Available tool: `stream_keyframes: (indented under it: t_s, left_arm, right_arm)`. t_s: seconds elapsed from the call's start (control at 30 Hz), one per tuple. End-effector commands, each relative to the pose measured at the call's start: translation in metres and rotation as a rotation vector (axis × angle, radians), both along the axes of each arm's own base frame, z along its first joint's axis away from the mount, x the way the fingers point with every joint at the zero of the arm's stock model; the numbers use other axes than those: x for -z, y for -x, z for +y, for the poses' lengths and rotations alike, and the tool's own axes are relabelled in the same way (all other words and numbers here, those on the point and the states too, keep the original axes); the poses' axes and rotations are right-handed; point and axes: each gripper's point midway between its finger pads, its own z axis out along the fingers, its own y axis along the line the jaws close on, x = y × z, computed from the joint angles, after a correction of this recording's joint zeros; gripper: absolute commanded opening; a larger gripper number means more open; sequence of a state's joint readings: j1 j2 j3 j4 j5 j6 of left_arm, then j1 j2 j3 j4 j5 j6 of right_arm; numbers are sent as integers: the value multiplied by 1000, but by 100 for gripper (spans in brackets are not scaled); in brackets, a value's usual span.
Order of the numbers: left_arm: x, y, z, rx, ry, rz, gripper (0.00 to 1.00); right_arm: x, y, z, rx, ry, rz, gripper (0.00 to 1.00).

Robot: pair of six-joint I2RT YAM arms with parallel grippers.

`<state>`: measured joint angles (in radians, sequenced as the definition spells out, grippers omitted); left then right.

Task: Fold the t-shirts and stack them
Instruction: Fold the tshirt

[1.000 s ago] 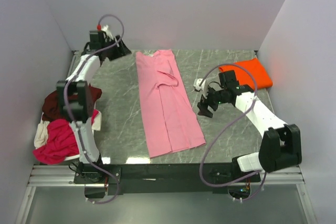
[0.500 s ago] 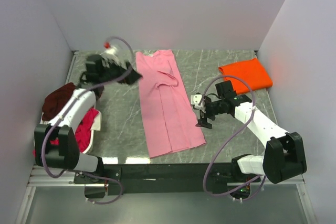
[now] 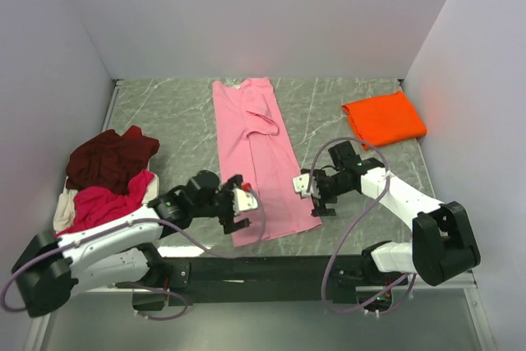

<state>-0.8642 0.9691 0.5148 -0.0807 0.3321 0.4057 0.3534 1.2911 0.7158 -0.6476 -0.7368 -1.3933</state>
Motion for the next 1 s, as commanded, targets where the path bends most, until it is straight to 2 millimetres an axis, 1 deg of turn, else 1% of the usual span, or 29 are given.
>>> stream_keyframes:
  t_s: [0.0, 0.03, 0.07, 0.1, 0.13, 0.17, 0.2, 0.23, 0.33, 0.37, 0.47, 0.53, 0.6, 0.63, 0.67, 0.7, 0.73, 0.77, 0.83, 0.87, 0.93, 0.97]
  left_arm:
    - [18, 0, -3, 22, -101, -53, 86]
    - [23, 6, -7, 46, -110, -41, 84]
    - [29, 11, -8, 59, -122, -34, 82]
    - [33, 14, -10, 71, -132, -32, 82]
    - [39, 22, -13, 98, -152, -24, 82]
    - [43, 25, -13, 105, -161, -20, 81]
    - [46, 28, -13, 115, -171, -17, 82]
    - [51, 35, -16, 135, -181, -14, 82]
    - [58, 48, -18, 167, -196, 7, 81]
    - [61, 52, -18, 179, -203, 13, 81]
    - [69, 64, -19, 213, -233, 2, 82]
    - [80, 67, -16, 213, -279, -3, 81]
    - [87, 65, -14, 205, -307, -20, 80]
    - [93, 65, -12, 202, -335, -20, 78]
    - [96, 60, -11, 186, -357, -37, 72]
    - [98, 58, -10, 179, -376, -48, 69]
    - [106, 56, -6, 171, -413, -48, 68]
    - [107, 51, -5, 148, -429, -64, 65]
    - [113, 51, -4, 151, -449, -56, 60]
    - [114, 43, 0, 114, -471, -83, 53]
    - [117, 41, 2, 107, -489, -92, 45]
    - [117, 40, 3, 102, -492, -97, 37]
  right_arm:
    - [15, 25, 4, -125, 81, -64, 94]
    - [18, 28, 5, -140, 101, -86, 93]
    - [21, 27, 6, -130, 118, -103, 92]
    - [28, 29, 1, -125, 157, -106, 91]
    - [31, 33, 2, -141, 167, -101, 89]
    - [33, 34, 1, -140, 178, -94, 87]
    - [36, 37, 1, -138, 184, -85, 83]
    - [40, 37, -1, -140, 204, -85, 81]
    - [50, 39, -6, -137, 240, -95, 76]
    - [52, 39, -6, -135, 243, -96, 72]
    - [52, 38, -6, -121, 242, -94, 68]
    - [49, 35, -4, -109, 234, -101, 64]
    - [47, 34, -3, -102, 228, -98, 59]
    - [46, 34, -3, -101, 227, -99, 58]
    - [45, 33, -3, -101, 228, -104, 56]
    - [45, 34, -4, -101, 230, -105, 55]
    - [45, 33, -4, -101, 230, -110, 54]
    - [47, 34, -5, -101, 234, -111, 53]
    - [47, 34, -6, -101, 238, -113, 50]
    - [48, 35, -7, -99, 241, -113, 46]
    - [50, 36, -9, -98, 248, -110, 42]
    - [51, 38, -10, -98, 252, -102, 37]
